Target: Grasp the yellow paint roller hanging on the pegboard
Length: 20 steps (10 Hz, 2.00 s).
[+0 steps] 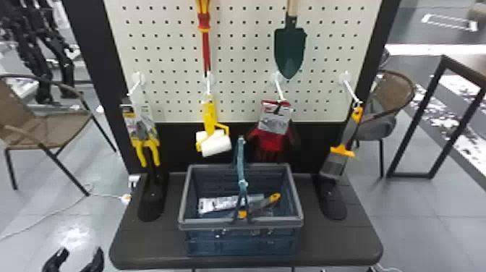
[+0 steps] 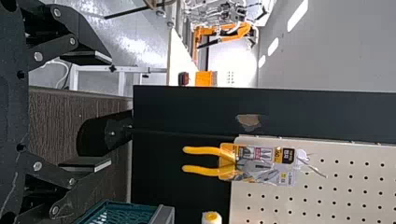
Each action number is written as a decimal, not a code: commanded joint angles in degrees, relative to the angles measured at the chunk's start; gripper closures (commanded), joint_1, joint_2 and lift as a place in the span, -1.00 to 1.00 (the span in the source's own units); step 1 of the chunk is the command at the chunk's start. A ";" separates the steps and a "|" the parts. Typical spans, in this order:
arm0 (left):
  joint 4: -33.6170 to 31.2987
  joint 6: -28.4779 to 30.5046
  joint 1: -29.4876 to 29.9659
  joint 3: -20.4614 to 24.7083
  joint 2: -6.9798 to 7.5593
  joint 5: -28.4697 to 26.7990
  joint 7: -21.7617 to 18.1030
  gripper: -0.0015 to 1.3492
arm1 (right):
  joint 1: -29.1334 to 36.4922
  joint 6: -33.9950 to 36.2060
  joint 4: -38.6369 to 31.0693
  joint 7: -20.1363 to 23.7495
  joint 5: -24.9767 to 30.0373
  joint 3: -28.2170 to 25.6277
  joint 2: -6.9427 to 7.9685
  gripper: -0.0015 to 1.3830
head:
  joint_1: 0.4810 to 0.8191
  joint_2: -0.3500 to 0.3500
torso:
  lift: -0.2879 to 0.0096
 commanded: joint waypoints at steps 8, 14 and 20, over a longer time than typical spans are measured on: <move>0.00 3.41 -1.58 -3.25 -0.32 1.67 0.00 -0.26 | 0.09 0.00 0.17 0.00 -0.09 0.00 0.00 -0.88 | -0.60 0.00 | 0.26; -0.35 21.08 -18.28 -12.48 1.67 3.08 -3.34 -0.27 | 0.09 0.00 0.35 0.00 -0.18 0.09 0.18 -0.88 | -0.60 0.00 | 0.26; 13.10 21.08 -37.00 -16.35 4.22 0.79 -15.12 -0.32 | -0.97 0.00 1.05 0.09 0.09 0.18 0.53 -0.88 | -0.60 0.00 | 0.26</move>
